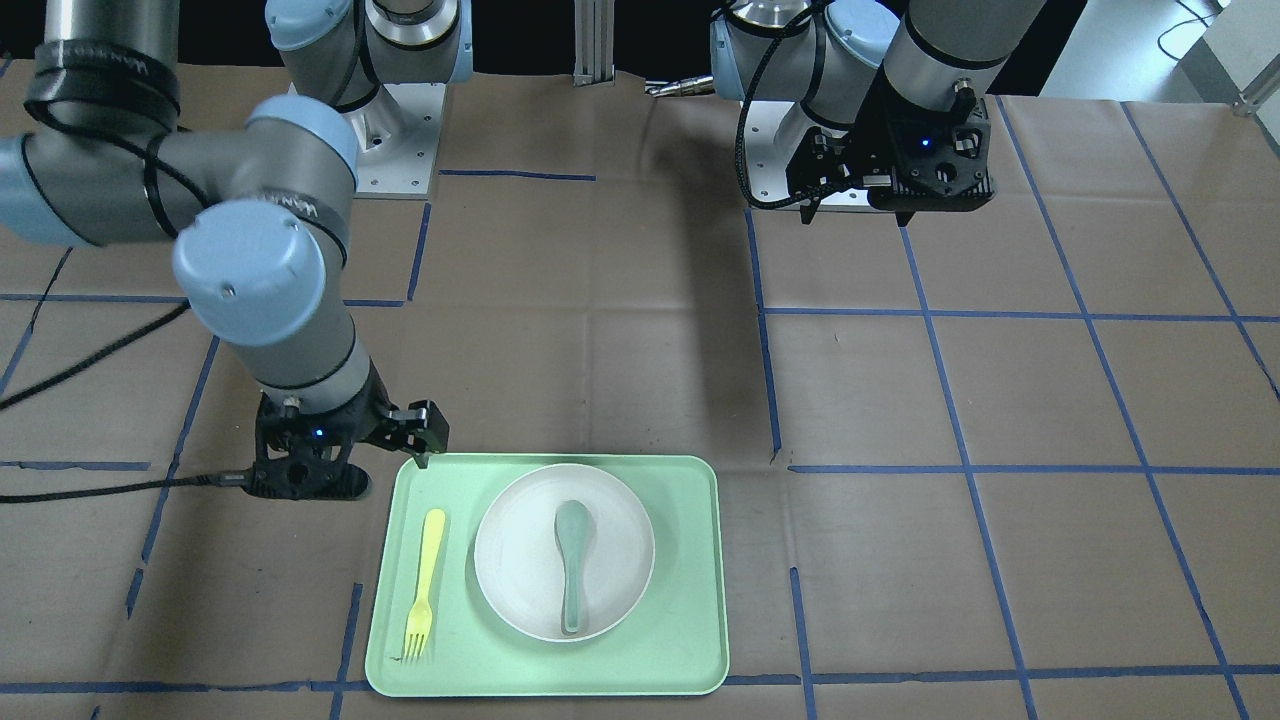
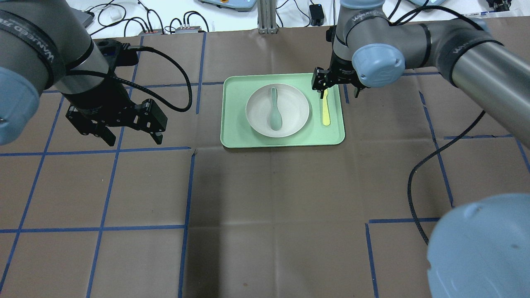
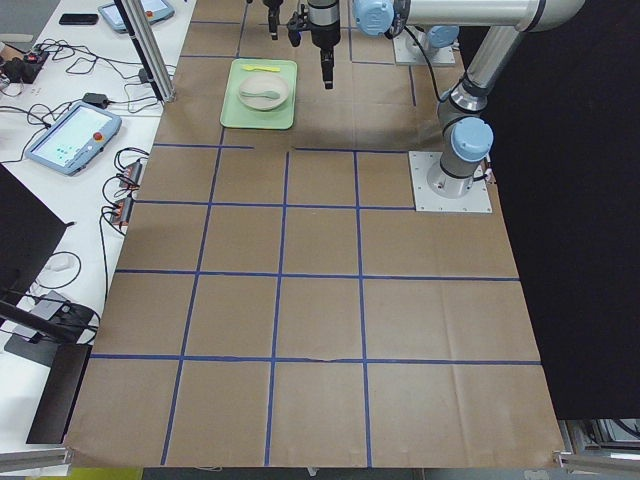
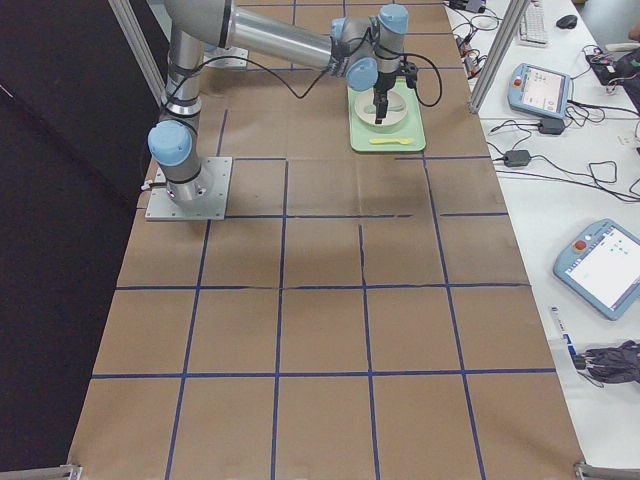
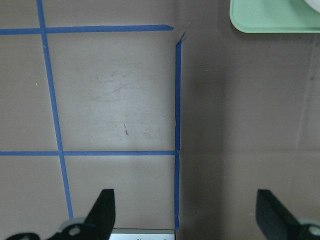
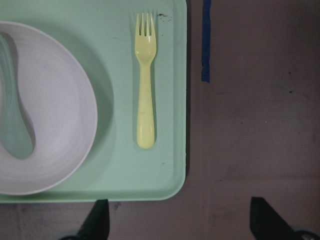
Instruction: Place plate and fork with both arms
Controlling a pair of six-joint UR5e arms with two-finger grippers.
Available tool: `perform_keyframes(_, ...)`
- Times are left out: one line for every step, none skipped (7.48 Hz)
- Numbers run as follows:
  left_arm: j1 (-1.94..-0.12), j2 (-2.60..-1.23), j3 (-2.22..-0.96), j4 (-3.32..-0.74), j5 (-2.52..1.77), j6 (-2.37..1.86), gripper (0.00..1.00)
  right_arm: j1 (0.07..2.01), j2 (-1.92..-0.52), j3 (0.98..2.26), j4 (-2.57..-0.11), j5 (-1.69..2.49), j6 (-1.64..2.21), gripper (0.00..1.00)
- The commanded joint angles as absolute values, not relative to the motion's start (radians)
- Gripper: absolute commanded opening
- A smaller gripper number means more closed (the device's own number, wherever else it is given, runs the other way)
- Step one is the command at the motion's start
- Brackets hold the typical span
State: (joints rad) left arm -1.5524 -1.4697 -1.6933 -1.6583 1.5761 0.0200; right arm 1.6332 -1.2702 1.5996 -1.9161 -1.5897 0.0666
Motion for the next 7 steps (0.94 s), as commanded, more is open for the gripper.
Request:
perform_keyframes(-1.552,-1.467,-1.695,-1.658,1.577,0.020,1.00,1.580,-1.476,1.673,-1.751,-1.583,0.009,1.00)
perform_keyframes(-1.552,-1.463,-1.695,-1.660,1.577,0.020,1.00,1.589,-1.538,1.663,-1.644,-1.586,0.015,1.00)
perform_keyframes(-1.552,-1.460,-1.695,-1.660,1.577,0.021,1.00,1.588,-1.587,1.661,-1.600,-1.589,0.017,1.00)
perform_keyframes(-1.552,-1.457,-1.692,-1.658,1.578,0.023,1.00,1.583,-1.618,1.657,-1.594,-1.589,0.012,1.00)
perform_keyframes(-1.552,-1.456,-1.695,-1.660,1.578,0.025,1.00,1.583,-1.609,1.620,-1.589,-1.591,0.012,1.00)
perform_keyframes(-1.552,-1.447,-1.695,-1.660,1.578,0.026,1.00,1.585,-1.586,1.586,-1.557,-1.583,0.014,1.00)
perform_keyframes(-1.552,-1.463,-1.695,-1.660,1.575,0.020,1.00,1.586,-1.560,1.565,-1.551,-1.583,0.015,1.00)
